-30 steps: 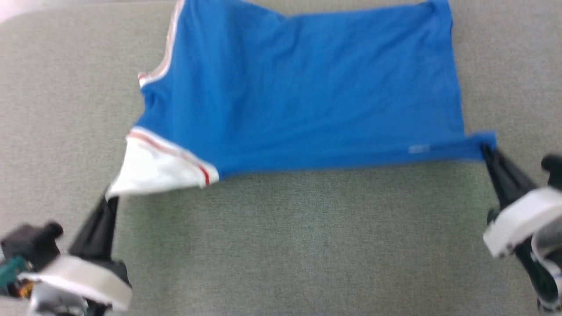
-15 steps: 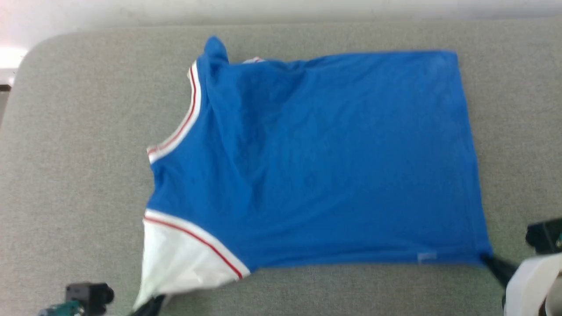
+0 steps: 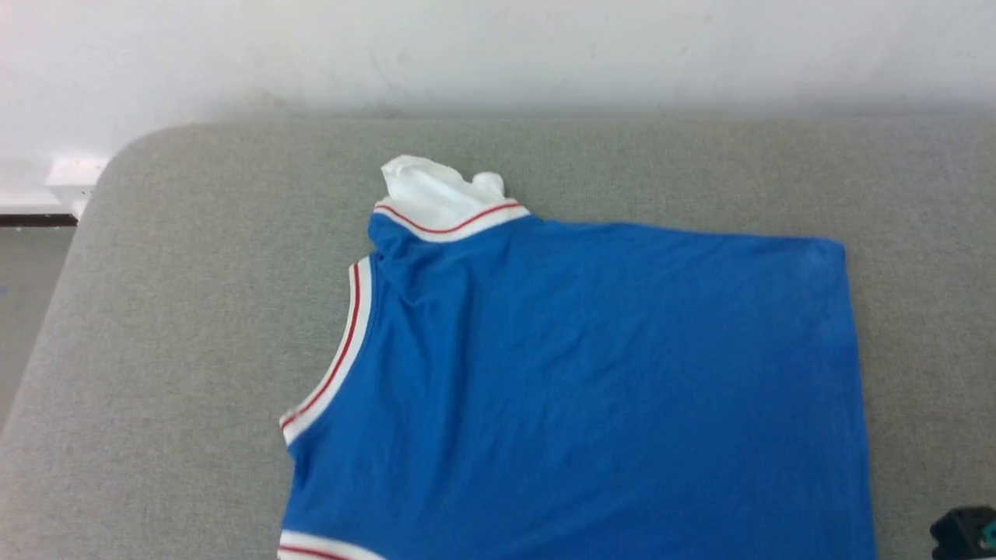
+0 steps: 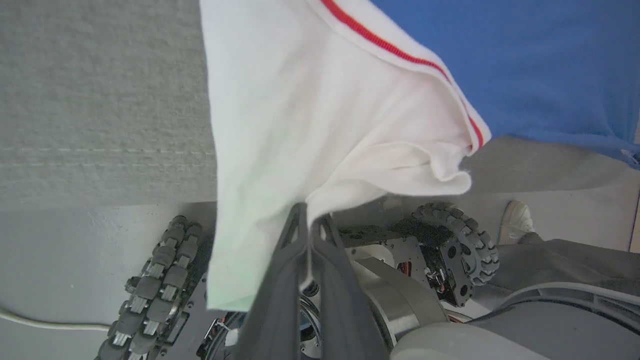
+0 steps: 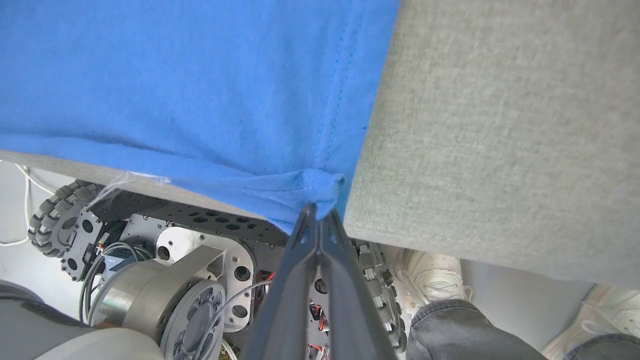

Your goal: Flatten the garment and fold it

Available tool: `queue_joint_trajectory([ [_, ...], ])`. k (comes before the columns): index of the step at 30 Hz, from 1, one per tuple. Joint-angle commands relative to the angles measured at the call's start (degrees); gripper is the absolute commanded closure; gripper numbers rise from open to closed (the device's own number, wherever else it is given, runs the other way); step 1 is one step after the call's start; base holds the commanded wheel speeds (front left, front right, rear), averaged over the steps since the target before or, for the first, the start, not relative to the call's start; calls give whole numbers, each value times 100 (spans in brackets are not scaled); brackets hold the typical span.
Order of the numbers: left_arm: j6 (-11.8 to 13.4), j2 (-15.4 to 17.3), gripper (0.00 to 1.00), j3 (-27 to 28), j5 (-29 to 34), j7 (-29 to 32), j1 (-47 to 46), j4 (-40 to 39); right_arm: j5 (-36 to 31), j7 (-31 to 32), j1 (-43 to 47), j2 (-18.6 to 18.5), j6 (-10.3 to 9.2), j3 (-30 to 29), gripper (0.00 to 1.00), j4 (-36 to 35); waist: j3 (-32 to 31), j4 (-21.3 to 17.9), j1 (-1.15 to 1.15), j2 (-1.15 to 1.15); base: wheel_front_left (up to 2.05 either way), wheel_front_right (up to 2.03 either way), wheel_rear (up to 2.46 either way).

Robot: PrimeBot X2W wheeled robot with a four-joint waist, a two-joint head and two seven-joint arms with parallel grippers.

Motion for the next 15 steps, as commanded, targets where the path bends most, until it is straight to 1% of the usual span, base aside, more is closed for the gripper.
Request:
queue_joint_trajectory([
  [1,54,64,100,-14,-90,129,183,-101,55,129,161,67,-11,-37,100,-46,-179,58,1,0,0,0,0],
  [4,107,104,100,34,-150,189,321,-355,92,287,319,152,-11,-110,100,-160,-274,78,1,0,0,0,0],
  [7,142,162,100,165,29,-16,279,-594,103,184,352,193,-11,-154,100,-328,-326,82,1,0,0,0,0],
  [11,98,259,100,291,426,-409,-36,-859,-13,-234,177,125,-11,-174,100,-482,-276,54,1,0,0,0,0],
  [15,-57,357,100,324,773,-757,-610,-997,-210,-777,-195,29,-11,-155,100,-470,-126,-15,1,0,0,0,0],
])
